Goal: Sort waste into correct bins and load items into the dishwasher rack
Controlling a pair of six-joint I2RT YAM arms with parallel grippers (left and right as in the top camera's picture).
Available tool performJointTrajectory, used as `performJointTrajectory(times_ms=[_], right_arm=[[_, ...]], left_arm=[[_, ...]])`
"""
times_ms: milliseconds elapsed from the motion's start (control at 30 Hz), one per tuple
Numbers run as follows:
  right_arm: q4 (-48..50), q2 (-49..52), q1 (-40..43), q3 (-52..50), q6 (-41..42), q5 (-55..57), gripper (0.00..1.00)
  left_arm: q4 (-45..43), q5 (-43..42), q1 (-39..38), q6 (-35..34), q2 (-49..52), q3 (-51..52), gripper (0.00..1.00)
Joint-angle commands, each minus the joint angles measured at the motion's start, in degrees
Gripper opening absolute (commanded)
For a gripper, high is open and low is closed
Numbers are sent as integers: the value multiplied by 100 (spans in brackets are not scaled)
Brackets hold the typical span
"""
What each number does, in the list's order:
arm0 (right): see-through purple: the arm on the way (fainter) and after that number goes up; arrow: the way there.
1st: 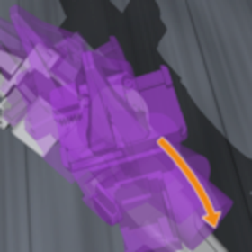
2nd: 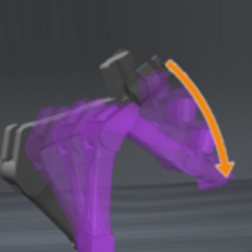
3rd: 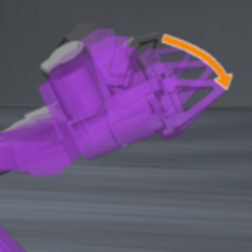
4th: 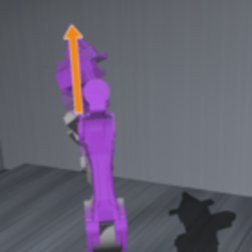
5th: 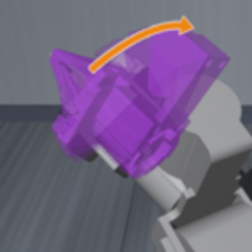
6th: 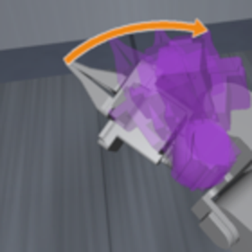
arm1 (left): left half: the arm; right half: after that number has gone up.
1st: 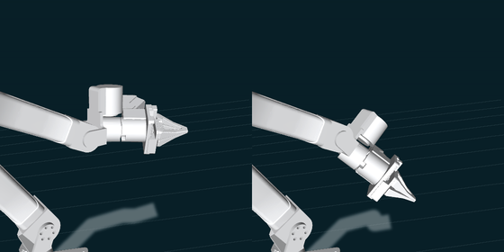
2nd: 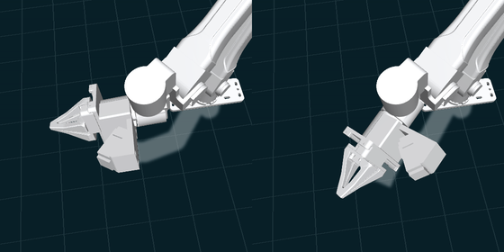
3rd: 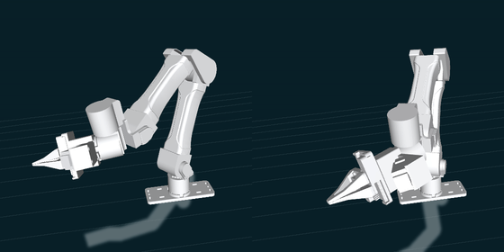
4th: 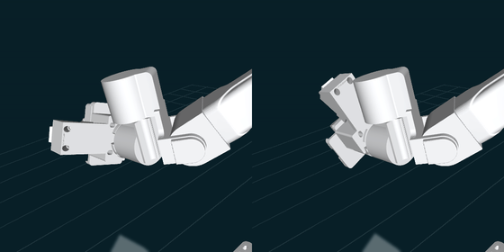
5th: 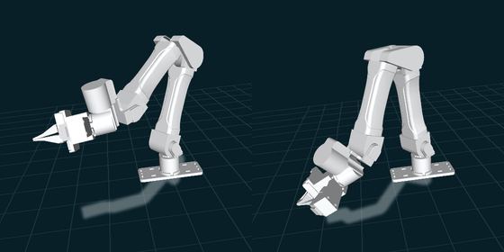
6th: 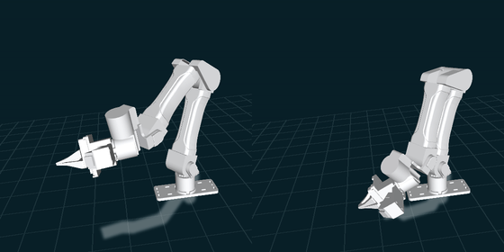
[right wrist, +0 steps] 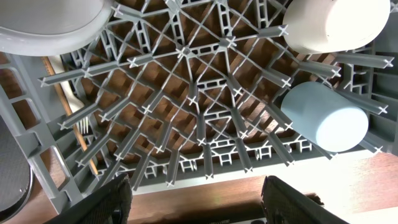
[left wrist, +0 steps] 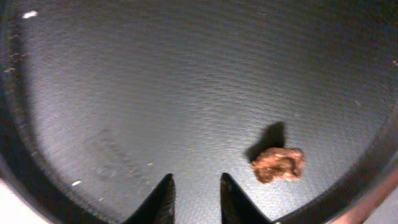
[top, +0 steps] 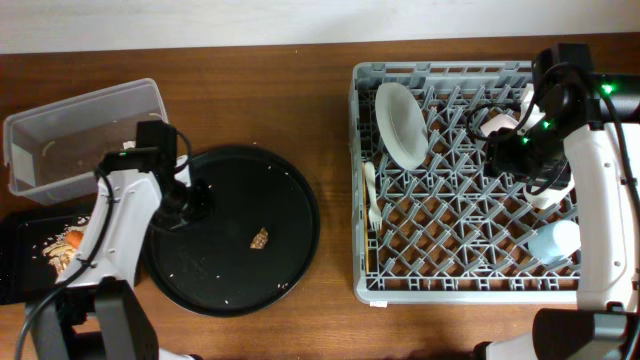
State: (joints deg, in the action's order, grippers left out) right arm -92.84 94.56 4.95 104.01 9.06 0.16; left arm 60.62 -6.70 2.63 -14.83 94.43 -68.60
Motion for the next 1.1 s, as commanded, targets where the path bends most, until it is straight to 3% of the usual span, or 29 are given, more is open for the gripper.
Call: performJointTrajectory(times_ms=[0,167,500,567,633,700,833,967,1067], right_arm=[[9,2,33,13,15,52,70],[4,2,33,13,15,52,70],[2,2,33,13,15,52,70],[0,2,33,13,15,52,70],[0,2,33,13,15,52,70],[0,2,33,13,13,52,70],[0,2,33,13,13,52,70],[2,2,33,13,13,52,70],[2,2,33,13,13,52,70]], left_arm=[[-76,-208,-555,15,-63,-81,33],[-330,-208,-1410,13,221,-11,47],[-595,-35,-1991,13,1609,229,47],[-592,-35,-1989,13,1622,227,24],[-540,39,-1930,15,1613,190,12],[-271,210,-1733,15,1574,70,0],[280,461,-1139,125,1121,-404,0],[350,570,15,120,24,-503,0],[238,614,1032,31,-227,-501,0]])
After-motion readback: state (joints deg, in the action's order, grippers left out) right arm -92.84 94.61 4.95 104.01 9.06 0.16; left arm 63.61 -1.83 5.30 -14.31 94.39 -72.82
